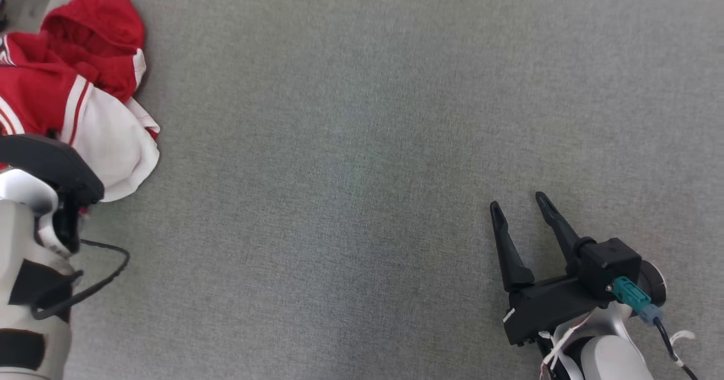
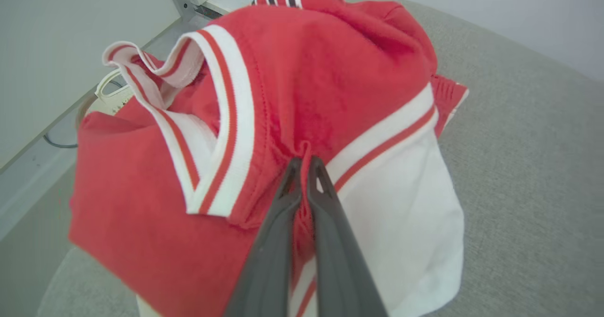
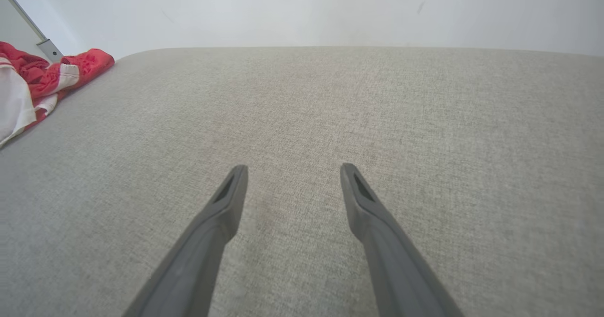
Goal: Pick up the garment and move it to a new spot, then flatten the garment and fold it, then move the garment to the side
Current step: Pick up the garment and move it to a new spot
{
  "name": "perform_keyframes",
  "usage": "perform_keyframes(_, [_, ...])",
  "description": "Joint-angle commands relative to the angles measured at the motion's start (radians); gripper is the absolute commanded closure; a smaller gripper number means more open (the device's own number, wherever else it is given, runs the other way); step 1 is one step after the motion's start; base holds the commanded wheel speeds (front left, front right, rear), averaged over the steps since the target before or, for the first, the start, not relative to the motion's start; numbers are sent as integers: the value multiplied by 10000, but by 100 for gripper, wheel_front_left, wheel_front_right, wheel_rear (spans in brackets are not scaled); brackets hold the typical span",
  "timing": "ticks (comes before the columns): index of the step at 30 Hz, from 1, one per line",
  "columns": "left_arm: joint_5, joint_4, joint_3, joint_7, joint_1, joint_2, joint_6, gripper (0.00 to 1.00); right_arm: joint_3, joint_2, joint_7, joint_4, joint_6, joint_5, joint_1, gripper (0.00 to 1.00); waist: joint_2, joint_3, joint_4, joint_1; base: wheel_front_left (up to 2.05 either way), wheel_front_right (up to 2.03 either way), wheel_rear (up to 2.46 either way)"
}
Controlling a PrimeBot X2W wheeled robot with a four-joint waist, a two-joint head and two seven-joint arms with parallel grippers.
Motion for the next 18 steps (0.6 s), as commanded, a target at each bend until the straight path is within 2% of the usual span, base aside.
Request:
perform_keyframes(1, [51,-34,9,-119,-154,144,-64,100,65,-8,-105,75,-17,93,-57,0,-2,-677,86,0,0,0,0])
perform_keyframes(11, [444,-1087,-442,196,-898,1225,-527,100,-231,-12,-1263,1452,-17,1086,1,0,-2,-2657,-352,0,0,0,0])
perform_keyframes(15, [631,-1967,-697,295,-1208,1254,-594,100,-622,-5,-1573,1764,-18,1196,248,0,-2,-3214,-727,0,0,0,0])
perform_keyframes(18, [391,-2858,-744,209,-1526,915,-796,100,-1000,-12,-1652,1860,-18,1182,391,0,-2,-3541,-1083,0,0,0,0])
